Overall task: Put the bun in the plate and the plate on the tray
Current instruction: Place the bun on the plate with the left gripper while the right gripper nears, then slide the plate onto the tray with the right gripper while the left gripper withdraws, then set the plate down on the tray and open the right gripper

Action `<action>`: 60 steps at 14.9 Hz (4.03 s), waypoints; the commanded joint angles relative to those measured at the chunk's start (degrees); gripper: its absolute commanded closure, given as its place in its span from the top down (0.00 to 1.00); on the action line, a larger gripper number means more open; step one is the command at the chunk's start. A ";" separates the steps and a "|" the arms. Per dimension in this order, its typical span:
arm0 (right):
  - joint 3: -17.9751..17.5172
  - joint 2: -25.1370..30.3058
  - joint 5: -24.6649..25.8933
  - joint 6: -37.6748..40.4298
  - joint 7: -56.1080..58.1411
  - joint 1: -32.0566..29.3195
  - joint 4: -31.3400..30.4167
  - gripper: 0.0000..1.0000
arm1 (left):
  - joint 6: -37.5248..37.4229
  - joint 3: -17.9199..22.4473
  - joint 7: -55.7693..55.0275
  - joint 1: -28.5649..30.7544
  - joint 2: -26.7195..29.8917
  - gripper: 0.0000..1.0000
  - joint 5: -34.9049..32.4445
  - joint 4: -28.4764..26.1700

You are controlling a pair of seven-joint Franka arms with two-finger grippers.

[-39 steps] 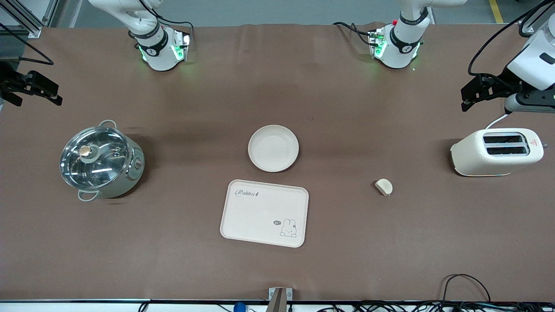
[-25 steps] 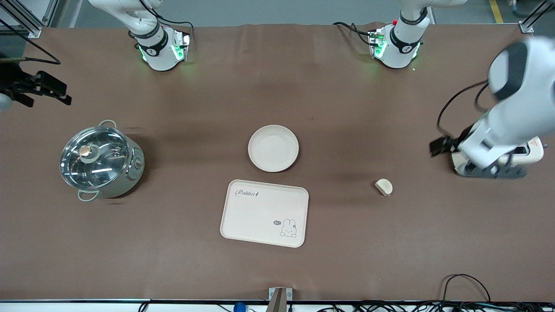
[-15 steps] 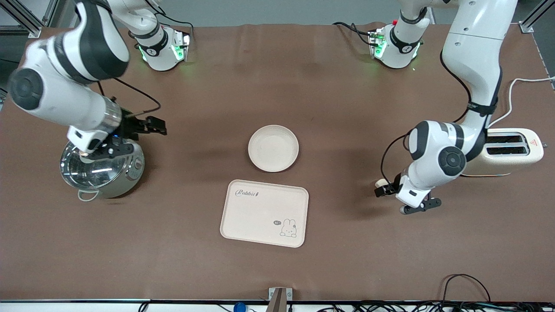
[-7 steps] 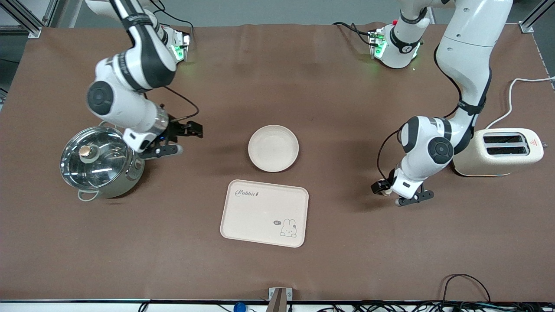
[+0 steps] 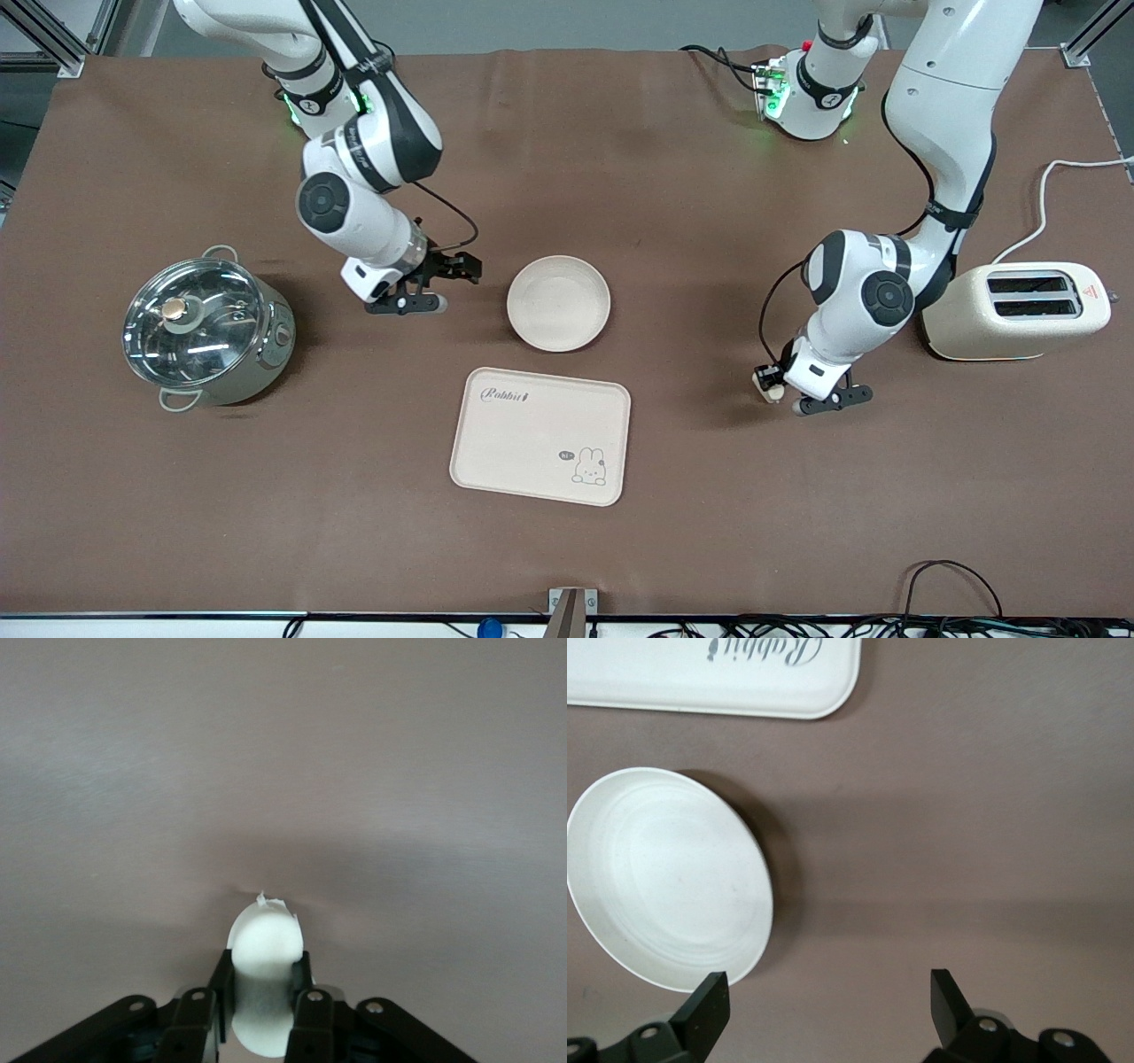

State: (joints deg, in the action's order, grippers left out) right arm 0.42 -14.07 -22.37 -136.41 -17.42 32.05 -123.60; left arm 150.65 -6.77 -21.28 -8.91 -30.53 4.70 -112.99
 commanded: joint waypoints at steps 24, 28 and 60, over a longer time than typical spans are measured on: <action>0.63 -15.11 -5.67 -14.94 -7.62 9.44 5.12 0.48 | -22.65 -3.51 -36.66 -25.47 -9.04 1.00 -5.46 25.88; 0.63 -16.34 -5.67 -15.90 -7.62 9.52 5.12 0.12 | -31.98 -3.95 -15.52 -14.94 -4.38 1.00 -10.68 27.56; 0.89 -33.04 -11.12 -11.77 -0.77 -4.80 36.58 0.00 | -60.82 6.24 18.03 -1.55 28.77 1.00 -7.08 28.17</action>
State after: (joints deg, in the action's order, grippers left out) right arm 1.94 -45.83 -32.45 -147.94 -19.24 28.13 -89.29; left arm 90.10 -1.02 -3.97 -10.33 -0.87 -2.61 -86.80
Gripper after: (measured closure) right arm 0.943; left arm 0.000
